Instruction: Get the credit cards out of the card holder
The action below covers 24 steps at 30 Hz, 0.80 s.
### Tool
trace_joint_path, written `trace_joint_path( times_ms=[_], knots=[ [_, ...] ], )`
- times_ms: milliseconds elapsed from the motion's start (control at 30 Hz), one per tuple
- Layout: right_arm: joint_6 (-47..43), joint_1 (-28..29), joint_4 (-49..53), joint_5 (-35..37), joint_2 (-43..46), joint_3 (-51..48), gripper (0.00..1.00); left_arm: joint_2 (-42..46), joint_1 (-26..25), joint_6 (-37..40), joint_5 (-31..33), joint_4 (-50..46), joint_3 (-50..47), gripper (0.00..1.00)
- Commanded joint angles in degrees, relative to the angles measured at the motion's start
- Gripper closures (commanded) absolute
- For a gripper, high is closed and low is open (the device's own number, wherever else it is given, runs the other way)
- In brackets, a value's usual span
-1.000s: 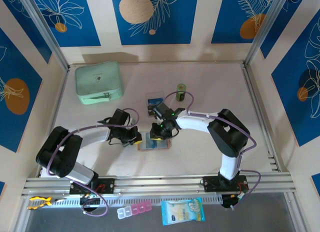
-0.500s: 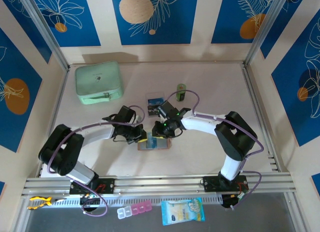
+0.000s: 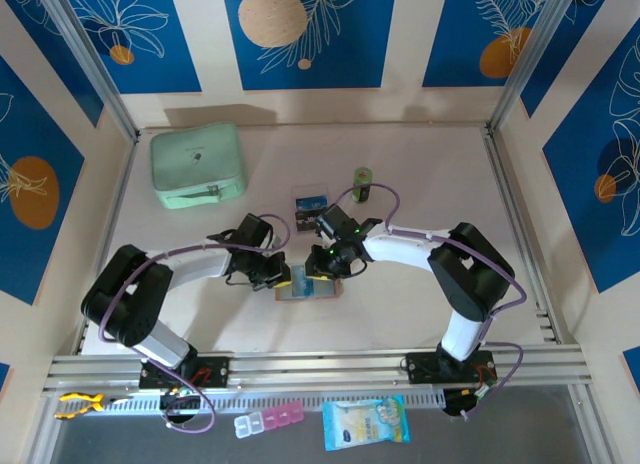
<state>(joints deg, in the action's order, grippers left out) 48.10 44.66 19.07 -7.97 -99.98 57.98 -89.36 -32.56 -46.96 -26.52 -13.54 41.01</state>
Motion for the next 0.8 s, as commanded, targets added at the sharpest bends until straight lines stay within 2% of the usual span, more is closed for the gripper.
trace_joint_path(
  times_ms=[0,367,767],
  knots=[
    [0.69,-0.37,-0.61,-1.78,-1.25,-0.89,0.76,-1.45,-0.42,1.35,0.69,-1.47,0.29,1.0],
    [1.01,-0.55,-1.55,-2.83,-2.67,-1.28,0.76,-1.96,-0.4,1.63,1.26,-2.11,0.38,1.0],
    [4.61,-1.6,-8.99,-8.61,0.23,-4.53,0.78,-2.13,-0.44,1.43,1.21,-1.86,0.35,1.0]
  ],
)
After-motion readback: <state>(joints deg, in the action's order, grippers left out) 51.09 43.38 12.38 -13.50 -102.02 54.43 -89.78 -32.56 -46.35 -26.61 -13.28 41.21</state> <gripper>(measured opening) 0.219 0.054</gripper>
